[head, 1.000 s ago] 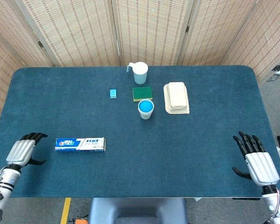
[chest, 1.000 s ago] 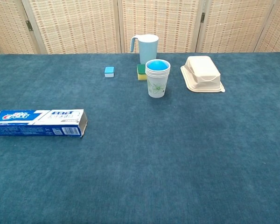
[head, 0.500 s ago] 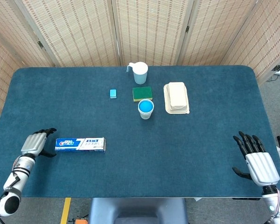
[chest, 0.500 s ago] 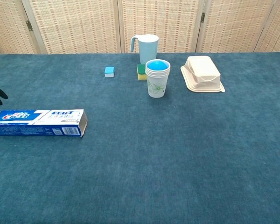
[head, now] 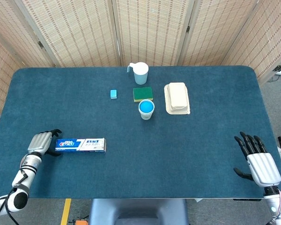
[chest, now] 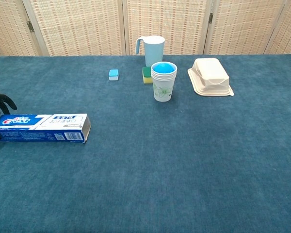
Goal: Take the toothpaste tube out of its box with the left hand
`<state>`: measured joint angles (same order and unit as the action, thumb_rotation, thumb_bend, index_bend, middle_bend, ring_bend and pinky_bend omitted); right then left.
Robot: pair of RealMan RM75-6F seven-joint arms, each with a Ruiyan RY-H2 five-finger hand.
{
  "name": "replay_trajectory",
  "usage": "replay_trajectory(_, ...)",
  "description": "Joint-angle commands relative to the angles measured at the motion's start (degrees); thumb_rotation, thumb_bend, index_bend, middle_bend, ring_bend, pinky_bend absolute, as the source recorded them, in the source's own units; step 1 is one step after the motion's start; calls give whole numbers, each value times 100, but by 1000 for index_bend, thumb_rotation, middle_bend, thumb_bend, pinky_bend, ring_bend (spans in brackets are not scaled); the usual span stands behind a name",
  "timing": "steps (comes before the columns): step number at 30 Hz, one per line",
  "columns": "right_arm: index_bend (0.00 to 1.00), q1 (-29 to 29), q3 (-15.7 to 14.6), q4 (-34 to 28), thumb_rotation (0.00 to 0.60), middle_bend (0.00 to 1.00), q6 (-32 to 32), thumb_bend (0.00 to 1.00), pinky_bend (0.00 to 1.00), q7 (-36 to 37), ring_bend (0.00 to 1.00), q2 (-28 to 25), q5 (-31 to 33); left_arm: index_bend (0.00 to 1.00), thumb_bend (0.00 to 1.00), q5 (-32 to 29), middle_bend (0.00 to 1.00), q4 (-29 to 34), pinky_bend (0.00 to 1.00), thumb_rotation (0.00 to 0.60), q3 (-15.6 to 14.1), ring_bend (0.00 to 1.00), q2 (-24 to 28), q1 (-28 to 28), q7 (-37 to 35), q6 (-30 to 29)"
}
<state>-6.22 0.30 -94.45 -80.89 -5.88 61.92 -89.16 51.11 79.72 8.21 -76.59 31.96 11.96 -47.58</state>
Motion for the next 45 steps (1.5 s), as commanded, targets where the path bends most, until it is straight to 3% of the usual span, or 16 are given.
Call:
replay_trajectory(1,0,6,-4,-3,600,0,-11,221,0,11,0,-6,-11,258,117,-22,332,51,262,600,-11,271,-38,33,71,-54)
replay_trajectory(7,0,38,-1,13,600,0,-91,221,0,88,0,-31,-41,268,118,-185,341,-58,268,600,-1,284,-130,129,141,12)
replay_trajectory(15,0,34,1,21,600,0,-86,221,0,108,0,-29,-48,382,123,-146,473,-108,364,600,-32,413,-136,140,74,2)
replay_trajectory(25,0,29,2,16,600,0,-76,221,0,81,0,-18,-53,419,126,86,508,137,404,600,-65,450,55,219,239,-128)
replay_trajectory(38,0,57,-3,26,600,0,-138,221,0,132,0,-33,-87,422,134,-330,510,741,400,600,-210,457,529,953,2315,-459)
replay_trajectory(42,0,33,-5,27,600,0,-87,221,0,90,0,-14,-82,422,135,-5,510,792,401,600,-326,458,683,1047,2606,-604)
replay_trajectory(45,0,27,-12,12,600,0,-68,221,0,46,0,-7,-82,423,134,592,510,643,415,600,-456,459,786,1071,2611,-686)
